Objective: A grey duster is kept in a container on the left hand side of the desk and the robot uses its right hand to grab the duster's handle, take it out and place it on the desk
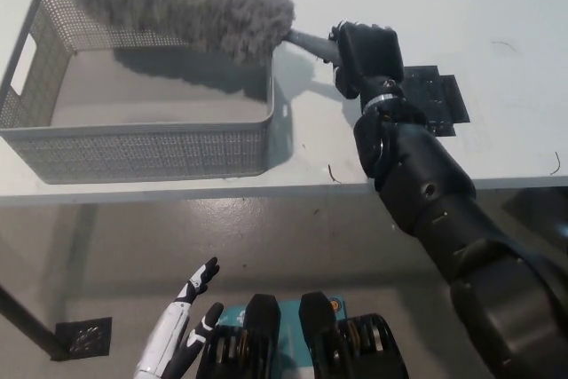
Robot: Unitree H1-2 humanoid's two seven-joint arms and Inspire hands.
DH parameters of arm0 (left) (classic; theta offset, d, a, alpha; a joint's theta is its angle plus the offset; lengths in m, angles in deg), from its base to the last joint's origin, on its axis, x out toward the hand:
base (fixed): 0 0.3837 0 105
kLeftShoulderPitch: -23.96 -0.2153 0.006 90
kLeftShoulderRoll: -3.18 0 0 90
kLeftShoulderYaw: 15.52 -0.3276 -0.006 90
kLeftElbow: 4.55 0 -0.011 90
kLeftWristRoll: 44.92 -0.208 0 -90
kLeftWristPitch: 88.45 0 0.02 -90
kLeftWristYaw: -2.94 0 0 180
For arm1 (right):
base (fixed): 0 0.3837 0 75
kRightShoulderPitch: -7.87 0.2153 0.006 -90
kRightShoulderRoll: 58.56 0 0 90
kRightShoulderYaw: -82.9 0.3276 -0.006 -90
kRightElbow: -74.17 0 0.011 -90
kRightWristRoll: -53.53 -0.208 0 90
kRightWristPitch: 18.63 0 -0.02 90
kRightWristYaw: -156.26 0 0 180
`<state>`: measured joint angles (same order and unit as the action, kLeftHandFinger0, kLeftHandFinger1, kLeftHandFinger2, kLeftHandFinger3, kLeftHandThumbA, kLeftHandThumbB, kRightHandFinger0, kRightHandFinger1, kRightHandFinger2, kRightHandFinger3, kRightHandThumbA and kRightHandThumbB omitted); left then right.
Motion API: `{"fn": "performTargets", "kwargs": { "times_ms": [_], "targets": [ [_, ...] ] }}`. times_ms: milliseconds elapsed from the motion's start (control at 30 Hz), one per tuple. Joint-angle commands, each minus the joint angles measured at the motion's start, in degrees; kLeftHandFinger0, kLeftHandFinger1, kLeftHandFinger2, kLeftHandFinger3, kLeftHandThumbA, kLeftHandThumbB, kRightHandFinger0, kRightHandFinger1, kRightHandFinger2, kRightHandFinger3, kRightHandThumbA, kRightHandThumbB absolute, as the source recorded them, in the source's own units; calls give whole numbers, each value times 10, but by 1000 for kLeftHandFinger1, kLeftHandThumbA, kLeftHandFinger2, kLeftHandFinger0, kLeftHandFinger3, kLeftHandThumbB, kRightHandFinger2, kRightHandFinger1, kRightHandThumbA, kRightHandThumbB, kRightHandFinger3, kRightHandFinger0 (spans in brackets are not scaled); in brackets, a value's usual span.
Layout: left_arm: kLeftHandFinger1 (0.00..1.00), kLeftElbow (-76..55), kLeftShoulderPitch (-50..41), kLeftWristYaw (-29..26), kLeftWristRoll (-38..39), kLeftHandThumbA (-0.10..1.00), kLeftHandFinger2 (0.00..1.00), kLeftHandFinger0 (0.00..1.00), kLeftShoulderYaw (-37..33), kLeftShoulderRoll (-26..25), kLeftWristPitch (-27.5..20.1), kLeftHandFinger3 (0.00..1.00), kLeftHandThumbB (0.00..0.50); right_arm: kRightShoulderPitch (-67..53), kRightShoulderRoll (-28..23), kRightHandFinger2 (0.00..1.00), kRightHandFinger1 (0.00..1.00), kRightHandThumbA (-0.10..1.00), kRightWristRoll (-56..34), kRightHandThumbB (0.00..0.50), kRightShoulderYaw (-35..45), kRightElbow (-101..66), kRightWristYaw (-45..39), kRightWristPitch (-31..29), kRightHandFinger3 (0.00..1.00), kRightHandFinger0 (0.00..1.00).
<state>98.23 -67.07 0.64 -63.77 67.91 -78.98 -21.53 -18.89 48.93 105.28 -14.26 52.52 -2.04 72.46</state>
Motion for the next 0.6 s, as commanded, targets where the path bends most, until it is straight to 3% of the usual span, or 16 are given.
{"fn": "performTargets", "kwargs": {
  "times_ms": [0,33,67,167,233,300,400,467,567],
  "targets": [
    [1000,-21,6,-5,-15,1000,1000,1000,-7,-8,-21,1000,66,127,49,440,67,-100,-267,106,176,-67,126,-162,444,0],
    [1000,-20,6,-5,-14,1000,1000,1000,-7,-8,-21,1000,65,129,50,424,45,-100,-268,105,180,-70,126,-158,361,0],
    [1000,-20,7,-6,-15,1000,1000,1000,-7,-7,-20,1000,69,133,50,414,9,-71,-271,81,186,-77,120,-159,216,0],
    [1000,-17,9,-6,-17,1000,1000,1000,-7,-7,-19,1000,75,136,49,327,0,-95,-273,57,191,-92,110,-170,76,0],
    [1000,-16,10,-6,-19,1000,1000,1000,-8,-7,-20,1000,73,136,46,261,0,-93,-266,70,194,-92,117,-180,1,0],
    [1000,-18,8,-6,-22,1000,1000,1000,-9,-7,-20,1000,76,132,43,286,9,-100,-268,101,198,-94,116,-193,29,0],
    [1000,-21,5,-5,-22,1000,1000,1000,-10,-7,-17,1000,73,125,38,318,0,-100,-278,88,209,-96,108,-194,48,0],
    [1000,-20,6,-7,-24,1000,1000,1000,-10,-7,-20,1000,61,123,33,326,0,-100,-280,70,209,-98,106,-193,163,0],
    [1000,-19,8,-8,-23,1000,1000,1000,-9,-8,-21,1000,51,115,18,422,33,-100,-292,52,211,-108,88,-185,390,0]
  ]
}}
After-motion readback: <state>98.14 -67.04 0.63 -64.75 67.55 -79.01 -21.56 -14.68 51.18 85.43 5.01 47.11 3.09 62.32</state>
